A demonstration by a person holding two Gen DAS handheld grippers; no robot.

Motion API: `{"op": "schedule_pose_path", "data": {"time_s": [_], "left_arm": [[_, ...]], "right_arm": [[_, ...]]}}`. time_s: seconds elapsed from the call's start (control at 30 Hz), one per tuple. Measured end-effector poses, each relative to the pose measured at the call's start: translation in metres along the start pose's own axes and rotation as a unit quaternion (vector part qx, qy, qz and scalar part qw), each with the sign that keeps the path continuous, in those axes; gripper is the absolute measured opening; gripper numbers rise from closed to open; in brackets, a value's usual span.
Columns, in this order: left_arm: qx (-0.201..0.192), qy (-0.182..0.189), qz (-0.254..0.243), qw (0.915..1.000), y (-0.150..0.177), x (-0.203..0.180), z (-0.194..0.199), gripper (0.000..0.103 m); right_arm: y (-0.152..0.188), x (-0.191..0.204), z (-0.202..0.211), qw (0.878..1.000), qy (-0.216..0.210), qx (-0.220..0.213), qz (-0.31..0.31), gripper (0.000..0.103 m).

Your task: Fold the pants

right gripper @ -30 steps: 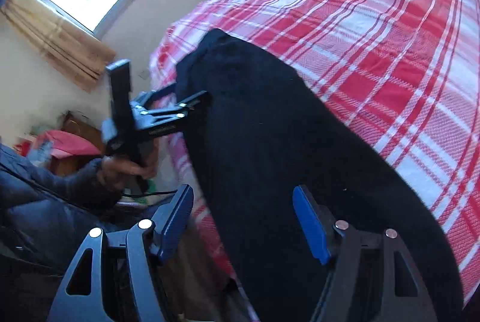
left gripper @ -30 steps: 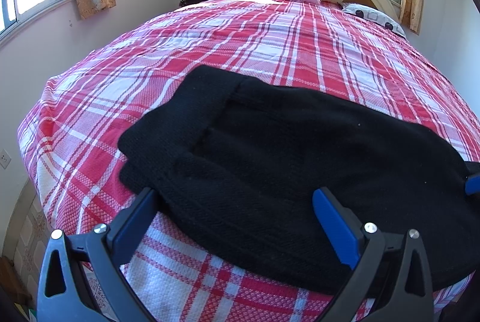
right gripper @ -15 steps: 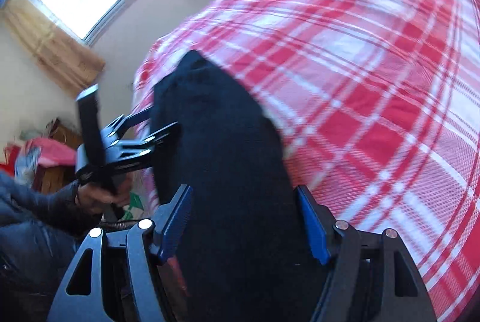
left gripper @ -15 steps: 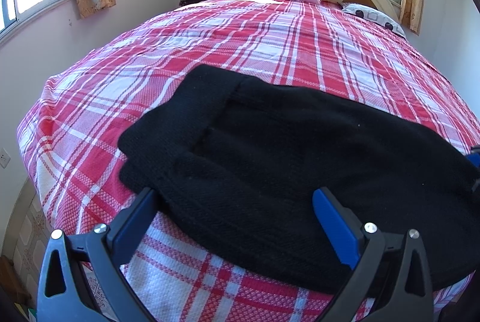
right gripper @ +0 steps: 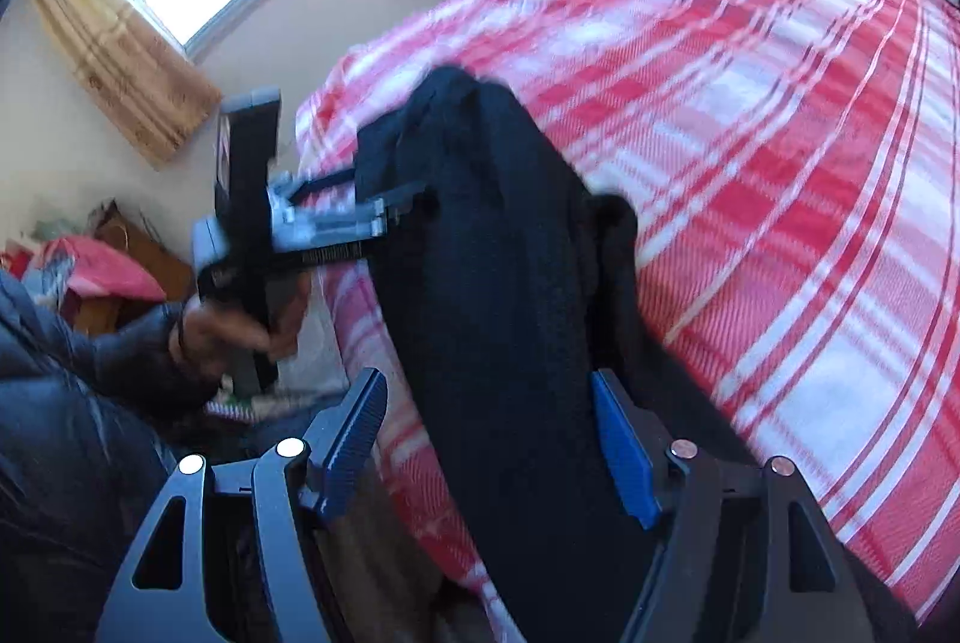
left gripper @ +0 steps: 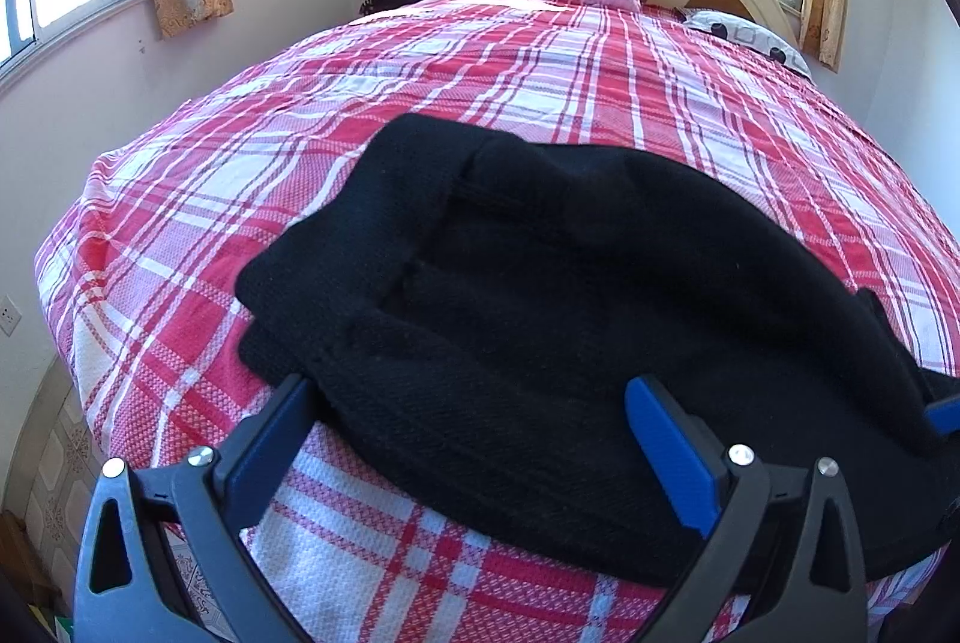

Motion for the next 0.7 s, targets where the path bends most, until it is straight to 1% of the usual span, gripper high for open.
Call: {"op": "schedule_pose_path", "data": {"time_s": [0.07, 0.17, 0.23, 0.33, 0.47, 0.57, 0.7], "left_arm": [[0.000, 0.000, 0.000, 1.0000, 0.001, 0.000, 0.000, 0.103], [0.001, 0.002, 0.001, 1.0000, 0.001, 0.000, 0.000, 0.103], [0.000, 0.002, 0.001, 1.0000, 0.002, -0.001, 0.001, 0.103], [0.000, 0.002, 0.001, 1.0000, 0.002, 0.000, 0.001, 0.103], [0.001, 0.005, 0.000, 1.0000, 0.002, -0.001, 0.001, 0.103], [-0.001, 0.004, 0.000, 1.0000, 0.002, -0.001, 0.001, 0.103], [-0.003, 0.004, 0.000, 1.0000, 0.002, 0.000, 0.002, 0.103]], "right_arm": [[0.003, -0.003, -0.010, 1.000, -0.008, 0.007, -0.009, 0.070], [0.000, -0.007, -0.021, 1.000, -0.020, -0.001, -0.020, 0.072], [-0.008, -0.005, -0.021, 0.999, -0.025, -0.017, -0.020, 0.072], [-0.019, -0.011, -0.020, 0.997, -0.041, -0.051, -0.037, 0.072], [-0.024, -0.034, -0.030, 0.992, -0.015, -0.074, -0.098, 0.072], [-0.026, -0.041, -0.030, 0.988, -0.037, -0.087, -0.120, 0.073], [-0.048, -0.048, -0.042, 0.984, -0.071, -0.101, -0.130, 0.073]]}}
Point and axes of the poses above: each gripper's, at about its wrist camera, not at the fingertips, and z roughly against the way its jaws point, x to its left, y to its underside, the point moved 2 cm from there along -z, roughly the way its jaws point, and after that the axes turned 6 degrees about z, right-handed, at the moved point
